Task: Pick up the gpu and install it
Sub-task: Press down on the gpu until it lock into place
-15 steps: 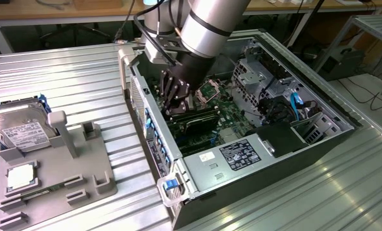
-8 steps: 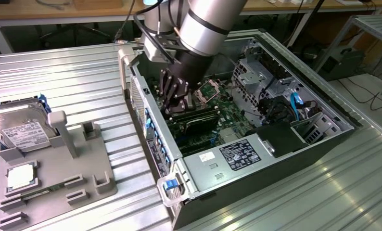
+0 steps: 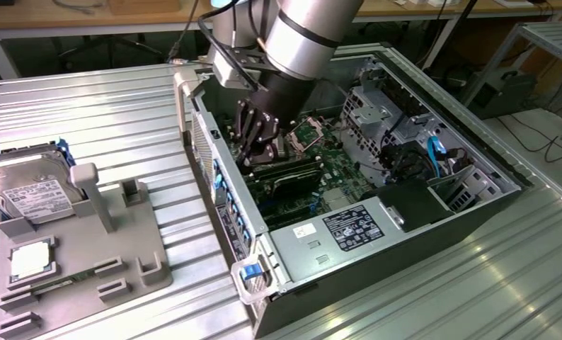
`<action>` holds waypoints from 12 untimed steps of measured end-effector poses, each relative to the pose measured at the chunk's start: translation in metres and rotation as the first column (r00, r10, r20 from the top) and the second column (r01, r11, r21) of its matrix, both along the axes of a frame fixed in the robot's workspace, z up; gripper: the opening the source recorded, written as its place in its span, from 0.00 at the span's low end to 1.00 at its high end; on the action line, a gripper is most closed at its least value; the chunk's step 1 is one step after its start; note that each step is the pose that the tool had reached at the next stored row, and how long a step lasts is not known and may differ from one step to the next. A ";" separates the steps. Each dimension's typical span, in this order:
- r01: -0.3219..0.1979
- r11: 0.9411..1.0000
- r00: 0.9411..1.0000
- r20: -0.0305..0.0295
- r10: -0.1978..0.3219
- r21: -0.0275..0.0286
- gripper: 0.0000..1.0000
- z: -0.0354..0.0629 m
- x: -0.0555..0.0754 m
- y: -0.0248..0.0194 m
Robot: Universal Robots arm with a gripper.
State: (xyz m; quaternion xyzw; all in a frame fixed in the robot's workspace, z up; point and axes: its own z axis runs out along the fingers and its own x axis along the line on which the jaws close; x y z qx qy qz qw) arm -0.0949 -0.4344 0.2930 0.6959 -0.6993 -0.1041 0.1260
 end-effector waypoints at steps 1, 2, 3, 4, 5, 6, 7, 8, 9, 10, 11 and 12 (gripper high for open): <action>0.000 1.000 1.000 0.000 0.000 0.000 0.11 0.0012 0.000 0.0000; 0.000 1.000 1.000 0.000 0.000 0.000 0.11 0.0024 0.001 0.0000; 0.000 1.000 1.000 0.000 0.000 0.000 0.11 0.0037 0.001 0.0000; 0.000 1.000 1.000 0.000 0.000 0.000 0.11 0.0049 0.001 0.0000; 0.000 1.000 1.000 0.000 0.000 0.000 0.11 0.0055 0.001 0.0000; 0.000 1.000 1.000 0.001 0.000 0.000 0.11 0.0054 0.001 0.0000; 0.000 1.000 1.000 0.006 0.000 0.000 0.11 0.0052 0.001 0.0000; -0.001 1.000 1.000 0.014 0.001 0.000 0.11 0.0051 0.001 0.0000; -0.002 1.000 1.000 0.025 0.002 -0.002 0.11 0.0051 0.001 0.0000; -0.004 1.000 0.999 0.035 0.004 -0.003 0.11 0.0050 0.001 -0.0001; -0.007 1.000 0.999 0.049 0.007 -0.004 0.11 0.0048 0.001 0.0000; -0.010 1.000 0.997 0.072 0.010 -0.005 0.11 0.0046 0.001 0.0000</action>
